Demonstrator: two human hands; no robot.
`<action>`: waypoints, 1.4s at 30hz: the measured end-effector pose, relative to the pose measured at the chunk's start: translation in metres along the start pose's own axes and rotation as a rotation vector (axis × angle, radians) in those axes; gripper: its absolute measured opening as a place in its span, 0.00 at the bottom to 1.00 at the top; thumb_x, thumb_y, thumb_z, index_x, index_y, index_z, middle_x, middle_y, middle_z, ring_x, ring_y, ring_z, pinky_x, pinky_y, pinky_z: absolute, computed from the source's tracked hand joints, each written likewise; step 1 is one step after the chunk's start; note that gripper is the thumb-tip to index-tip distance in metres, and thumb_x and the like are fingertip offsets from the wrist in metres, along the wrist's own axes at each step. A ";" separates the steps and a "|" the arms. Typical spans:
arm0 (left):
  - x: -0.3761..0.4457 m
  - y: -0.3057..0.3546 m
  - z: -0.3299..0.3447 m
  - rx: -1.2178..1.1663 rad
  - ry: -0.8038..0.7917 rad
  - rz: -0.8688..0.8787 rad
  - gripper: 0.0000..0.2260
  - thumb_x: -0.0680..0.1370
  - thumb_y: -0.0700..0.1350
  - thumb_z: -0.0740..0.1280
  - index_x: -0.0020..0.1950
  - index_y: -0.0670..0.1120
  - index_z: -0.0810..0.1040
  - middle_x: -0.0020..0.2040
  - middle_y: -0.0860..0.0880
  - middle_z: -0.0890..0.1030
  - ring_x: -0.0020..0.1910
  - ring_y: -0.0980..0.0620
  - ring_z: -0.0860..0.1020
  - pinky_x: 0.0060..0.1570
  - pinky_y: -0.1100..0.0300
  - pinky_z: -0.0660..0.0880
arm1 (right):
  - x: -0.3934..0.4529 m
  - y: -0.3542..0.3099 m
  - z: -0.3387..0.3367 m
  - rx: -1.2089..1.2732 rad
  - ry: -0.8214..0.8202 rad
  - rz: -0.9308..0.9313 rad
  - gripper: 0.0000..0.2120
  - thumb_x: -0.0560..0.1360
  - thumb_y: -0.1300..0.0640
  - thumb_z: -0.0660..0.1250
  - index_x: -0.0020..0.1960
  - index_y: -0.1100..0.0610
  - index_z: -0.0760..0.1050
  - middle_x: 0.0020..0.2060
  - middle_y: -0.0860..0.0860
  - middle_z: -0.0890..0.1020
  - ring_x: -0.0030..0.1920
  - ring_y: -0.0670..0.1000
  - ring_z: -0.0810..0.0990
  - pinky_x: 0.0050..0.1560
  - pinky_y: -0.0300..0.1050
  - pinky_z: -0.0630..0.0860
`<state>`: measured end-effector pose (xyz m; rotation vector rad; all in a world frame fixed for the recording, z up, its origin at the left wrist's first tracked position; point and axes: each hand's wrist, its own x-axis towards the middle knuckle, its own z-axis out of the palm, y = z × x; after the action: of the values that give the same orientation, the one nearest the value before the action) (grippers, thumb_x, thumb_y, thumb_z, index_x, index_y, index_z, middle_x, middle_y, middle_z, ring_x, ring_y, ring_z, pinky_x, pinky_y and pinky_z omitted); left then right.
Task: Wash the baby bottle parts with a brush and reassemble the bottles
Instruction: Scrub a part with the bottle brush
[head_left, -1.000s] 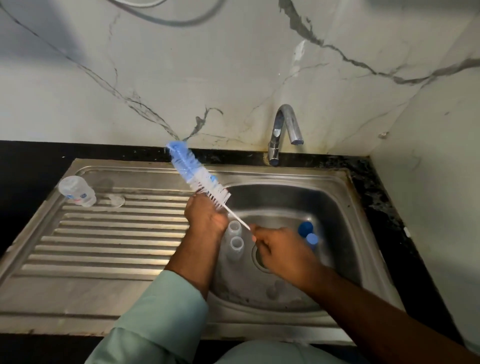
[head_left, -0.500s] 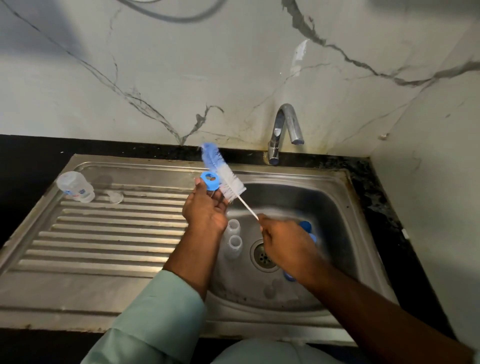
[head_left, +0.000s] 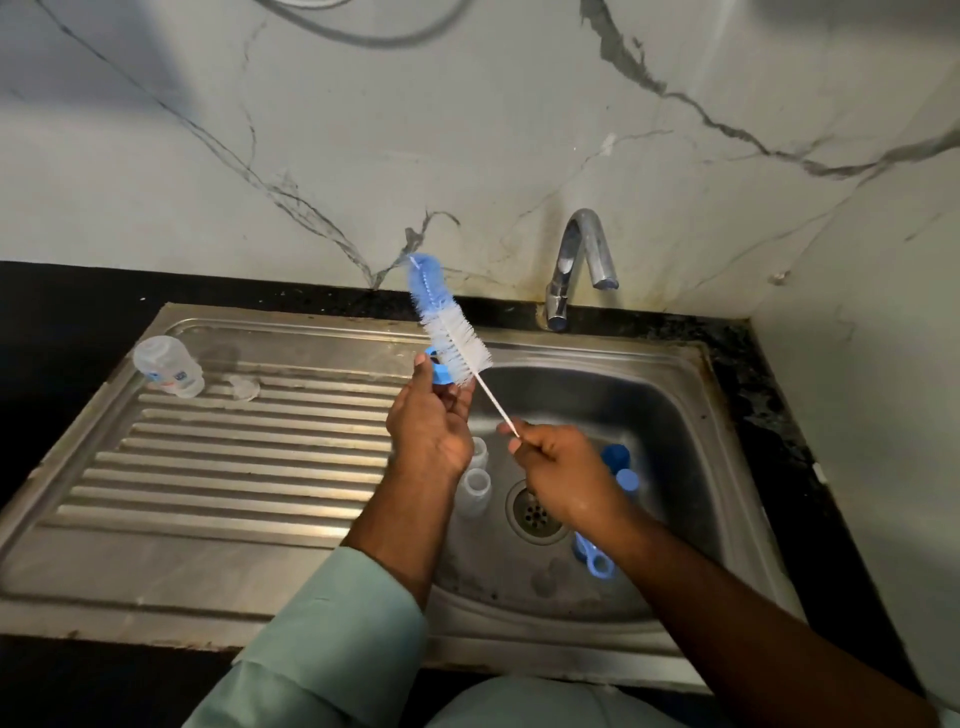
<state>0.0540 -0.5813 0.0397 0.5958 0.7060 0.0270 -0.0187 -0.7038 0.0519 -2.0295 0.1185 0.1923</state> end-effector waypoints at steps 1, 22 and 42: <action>0.002 0.004 0.001 -0.042 0.002 0.004 0.11 0.80 0.44 0.68 0.59 0.39 0.77 0.53 0.39 0.84 0.48 0.47 0.85 0.52 0.51 0.81 | 0.000 0.000 -0.001 0.066 -0.017 0.054 0.10 0.79 0.61 0.62 0.56 0.53 0.80 0.20 0.37 0.73 0.23 0.36 0.71 0.30 0.29 0.67; 0.011 0.023 0.001 -0.053 -0.053 0.159 0.13 0.78 0.36 0.68 0.62 0.42 0.76 0.53 0.40 0.82 0.44 0.46 0.84 0.36 0.57 0.82 | -0.019 0.015 -0.008 0.098 -0.098 0.014 0.10 0.79 0.61 0.63 0.53 0.51 0.81 0.32 0.50 0.83 0.28 0.39 0.72 0.33 0.33 0.69; 0.002 0.017 -0.004 0.344 -0.252 0.001 0.12 0.77 0.35 0.67 0.60 0.42 0.76 0.56 0.39 0.82 0.45 0.47 0.84 0.39 0.54 0.83 | 0.003 0.012 -0.047 -0.249 -0.107 -0.106 0.10 0.80 0.59 0.62 0.53 0.61 0.81 0.24 0.45 0.70 0.24 0.42 0.66 0.31 0.35 0.66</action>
<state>0.0556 -0.5646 0.0449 0.9112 0.4671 -0.1696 -0.0135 -0.7511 0.0613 -2.2611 -0.0847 0.2588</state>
